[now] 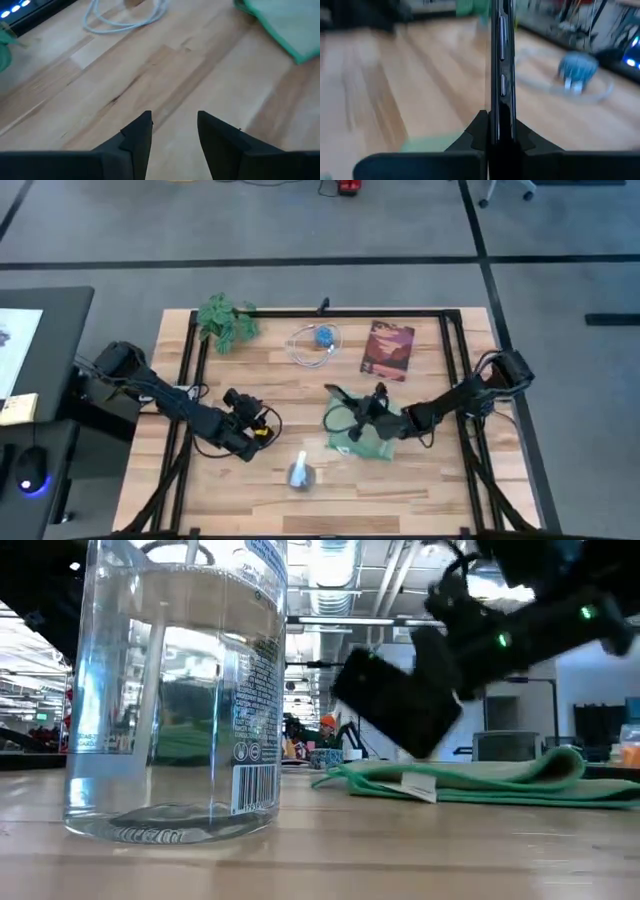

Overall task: Apply microfiber cloth
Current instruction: Spray the front of the black cellphone with the spray bottle

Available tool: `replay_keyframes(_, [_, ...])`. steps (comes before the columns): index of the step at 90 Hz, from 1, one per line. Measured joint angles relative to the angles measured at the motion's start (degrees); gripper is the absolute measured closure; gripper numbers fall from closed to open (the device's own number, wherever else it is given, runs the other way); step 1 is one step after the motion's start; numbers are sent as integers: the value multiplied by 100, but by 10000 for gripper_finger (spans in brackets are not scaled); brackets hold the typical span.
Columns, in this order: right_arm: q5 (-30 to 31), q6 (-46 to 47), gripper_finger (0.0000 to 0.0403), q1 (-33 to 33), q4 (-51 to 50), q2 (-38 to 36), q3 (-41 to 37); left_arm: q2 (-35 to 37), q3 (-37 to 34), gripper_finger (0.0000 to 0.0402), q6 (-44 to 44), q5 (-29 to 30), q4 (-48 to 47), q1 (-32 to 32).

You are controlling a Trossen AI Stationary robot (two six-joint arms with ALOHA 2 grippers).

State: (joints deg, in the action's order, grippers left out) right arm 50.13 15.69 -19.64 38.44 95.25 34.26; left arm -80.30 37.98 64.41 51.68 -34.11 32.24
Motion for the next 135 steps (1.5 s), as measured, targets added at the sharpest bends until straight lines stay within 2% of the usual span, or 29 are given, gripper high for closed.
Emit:
replay_keyframes(15, [268, -353, 395, -319, 21, -681, 0, 377, 2, 265, -29, 110, 164, 759])
replay_keyframes(25, [410, -533, 395, -696, 136, -1051, 6, 668, 2, 265, -288, 494, 582, 1388])
replay_keyframes(35, [755, -549, 395, -1070, 150, -1155, 9, 654, 3, 265, -1483, 835, 1748, 1763])
replay_keyframes(43, [1424, -306, 395, -1319, 406, -895, 9, 498, 11, 265, -2610, 830, 2710, 1817])
replay_keyframes(48, [1680, -244, 395, -1355, 907, -547, 9, 423, 9, 265, -2983, 817, 3087, 1792])
replay_keyframes(54, [1693, -392, 395, -1351, 1845, -46, 9, 357, 9, 263, -3224, 756, 3408, 1732])
replay_keyframes(70, [1217, -1823, 395, -1243, 5203, 1176, 22, 331, 2, 234, -3829, -266, 4110, 1445])
replay_keyframes(84, [1019, -1888, 395, -1079, 4950, 1187, 83, 330, 4, 202, -4328, -445, 4421, 1301])
replay_keyframes(94, [1005, -1689, 395, -1065, 4091, 1126, -44, 330, 4, 194, -4339, -400, 4369, 1217])
replay_keyframes(115, [557, 214, 395, -973, 1870, 1000, -225, 330, 2, 193, -4291, -389, 4192, 1010])
replay_keyframes(124, [50, 712, 395, -861, 1012, 531, -208, 330, 2, 193, -4140, -391, 4001, 970])
replay_keyframes(135, [-737, 1626, 395, -547, -988, -232, -151, 332, 2, 193, -4071, -391, 3911, 937])
